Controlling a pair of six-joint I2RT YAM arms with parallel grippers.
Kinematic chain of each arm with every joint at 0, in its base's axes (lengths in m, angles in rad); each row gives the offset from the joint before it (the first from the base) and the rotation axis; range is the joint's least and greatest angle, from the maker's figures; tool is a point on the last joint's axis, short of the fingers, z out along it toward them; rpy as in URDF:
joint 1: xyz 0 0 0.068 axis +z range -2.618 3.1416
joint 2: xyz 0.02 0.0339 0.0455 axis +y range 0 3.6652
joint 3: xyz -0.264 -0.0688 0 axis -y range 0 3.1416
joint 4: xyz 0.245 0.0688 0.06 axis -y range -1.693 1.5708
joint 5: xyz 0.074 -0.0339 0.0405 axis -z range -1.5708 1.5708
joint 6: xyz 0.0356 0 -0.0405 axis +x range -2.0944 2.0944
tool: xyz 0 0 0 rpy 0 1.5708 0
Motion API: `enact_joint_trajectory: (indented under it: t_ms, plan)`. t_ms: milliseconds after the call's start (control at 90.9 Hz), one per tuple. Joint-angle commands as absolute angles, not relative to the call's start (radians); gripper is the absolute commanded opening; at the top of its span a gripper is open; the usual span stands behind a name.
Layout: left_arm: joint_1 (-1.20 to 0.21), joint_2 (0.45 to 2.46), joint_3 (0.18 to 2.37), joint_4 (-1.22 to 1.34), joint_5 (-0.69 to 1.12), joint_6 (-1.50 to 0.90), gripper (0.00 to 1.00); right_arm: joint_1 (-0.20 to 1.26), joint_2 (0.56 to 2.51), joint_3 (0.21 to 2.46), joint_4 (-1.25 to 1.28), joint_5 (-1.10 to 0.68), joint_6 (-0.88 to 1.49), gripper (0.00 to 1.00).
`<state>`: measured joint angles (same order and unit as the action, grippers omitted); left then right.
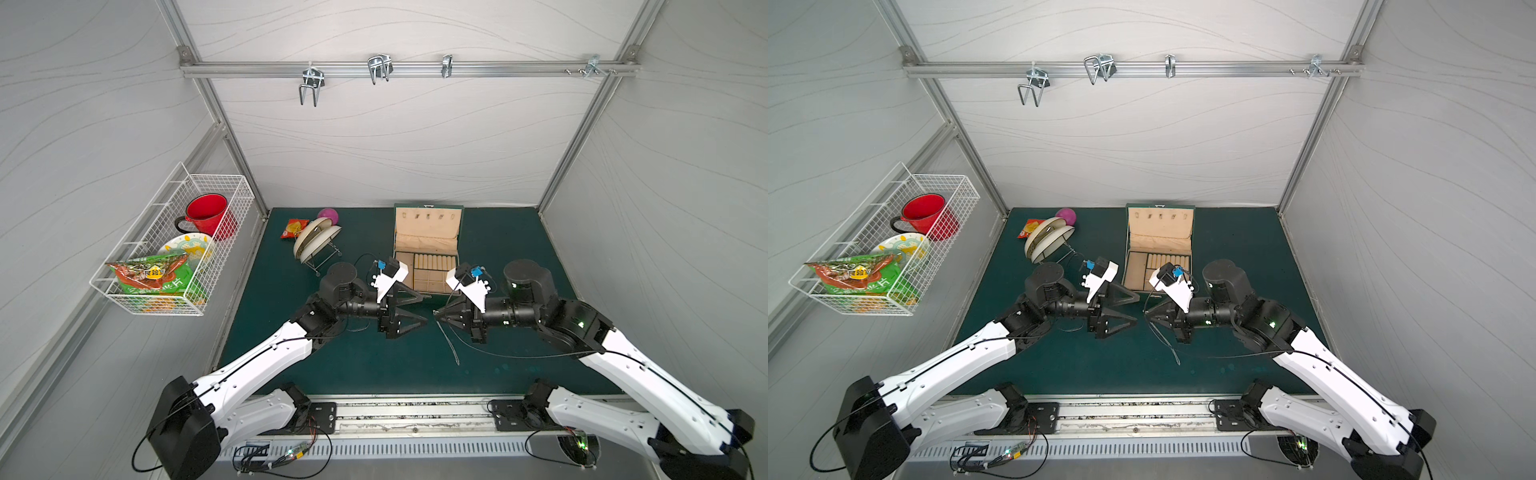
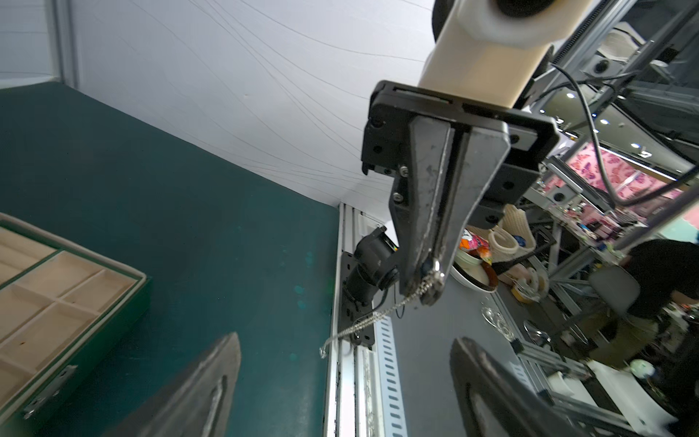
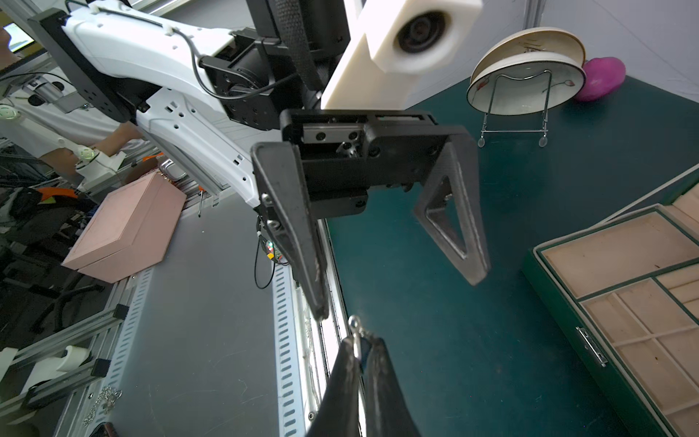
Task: Put jewelry chain into jewelry box
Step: Adjust the necklace.
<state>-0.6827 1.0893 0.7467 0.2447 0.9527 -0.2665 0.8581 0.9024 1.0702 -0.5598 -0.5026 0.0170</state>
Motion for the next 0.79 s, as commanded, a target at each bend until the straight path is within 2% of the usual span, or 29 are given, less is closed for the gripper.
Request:
enact_joint_trajectory:
  t_ms: [0,231,396,781]
  plan:
    - [-0.71,1.118,0.804,0.295,1.053,-0.247,0.91,0.85,0.909,1.099,-0.577,-0.548,0.004,0.0]
    - [-0.769,1.179,0.82,0.346,1.083,-0.256,0.9,0.848,0.923,1.097,-0.539,-0.568,0.033,0.0]
    - [-0.775,1.183,0.805,0.332,1.139,-0.283,0.61,0.847,0.929,1.097,-0.524,-0.52,0.045,0.0]
    - [-0.781,1.172,0.775,0.342,1.186,-0.314,0.41,0.823,0.928,1.098,-0.532,-0.419,0.058,0.0]
